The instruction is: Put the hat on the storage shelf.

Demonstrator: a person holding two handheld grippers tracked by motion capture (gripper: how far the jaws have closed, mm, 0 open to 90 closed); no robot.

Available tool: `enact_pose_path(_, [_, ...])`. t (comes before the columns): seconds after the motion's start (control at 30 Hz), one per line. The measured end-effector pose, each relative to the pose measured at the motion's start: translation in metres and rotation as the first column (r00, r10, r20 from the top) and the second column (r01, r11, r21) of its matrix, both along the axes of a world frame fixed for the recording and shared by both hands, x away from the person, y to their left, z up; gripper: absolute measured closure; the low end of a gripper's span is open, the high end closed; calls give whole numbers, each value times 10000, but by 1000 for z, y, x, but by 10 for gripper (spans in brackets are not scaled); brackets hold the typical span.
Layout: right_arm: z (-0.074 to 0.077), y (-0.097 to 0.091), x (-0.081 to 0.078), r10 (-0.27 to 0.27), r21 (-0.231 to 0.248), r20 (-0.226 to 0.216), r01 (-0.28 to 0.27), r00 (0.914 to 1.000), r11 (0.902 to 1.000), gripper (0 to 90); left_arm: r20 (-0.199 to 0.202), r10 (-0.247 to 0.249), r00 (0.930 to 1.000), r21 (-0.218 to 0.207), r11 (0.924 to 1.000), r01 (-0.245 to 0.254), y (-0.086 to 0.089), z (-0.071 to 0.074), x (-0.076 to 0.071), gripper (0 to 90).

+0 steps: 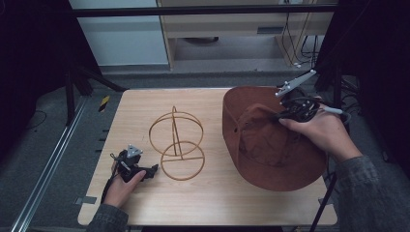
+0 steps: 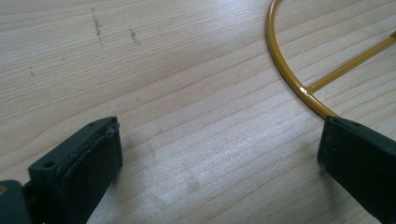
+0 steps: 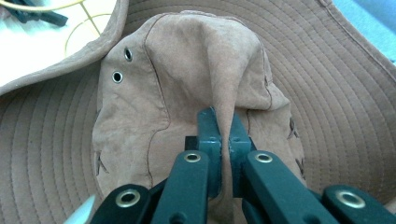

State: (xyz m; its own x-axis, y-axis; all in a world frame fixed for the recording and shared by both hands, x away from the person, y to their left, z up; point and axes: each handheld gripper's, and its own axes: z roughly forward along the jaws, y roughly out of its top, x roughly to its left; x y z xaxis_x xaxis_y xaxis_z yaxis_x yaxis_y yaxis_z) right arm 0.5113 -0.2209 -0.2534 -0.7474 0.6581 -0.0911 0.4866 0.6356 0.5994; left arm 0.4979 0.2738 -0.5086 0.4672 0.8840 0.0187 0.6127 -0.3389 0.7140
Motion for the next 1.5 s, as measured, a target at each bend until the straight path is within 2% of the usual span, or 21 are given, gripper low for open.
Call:
enact_pose_path(0.27, [15, 2, -8, -54, 211, 369, 46, 9993, 9998, 890, -16, -19, 10000, 29, 10000, 19, 1, 0, -2, 0])
enact_pose_path(0.63, [30, 0, -11, -105, 686, 688, 58, 9976, 9976, 891, -17, -21, 10000, 30, 10000, 21, 1, 0, -2, 0])
enact_pose_path(1.13, [54, 18, -15, 138, 638, 981, -202, 9951, 9978, 890, -33, -51, 10000, 23, 10000, 51, 2, 0, -5, 0])
enact_pose_path(1.5, [75, 38, -12, 430, 1081, 1331, -576, 9902, 9925, 890, -32, 85, 10000, 32, 10000, -85, 3, 0, -6, 0])
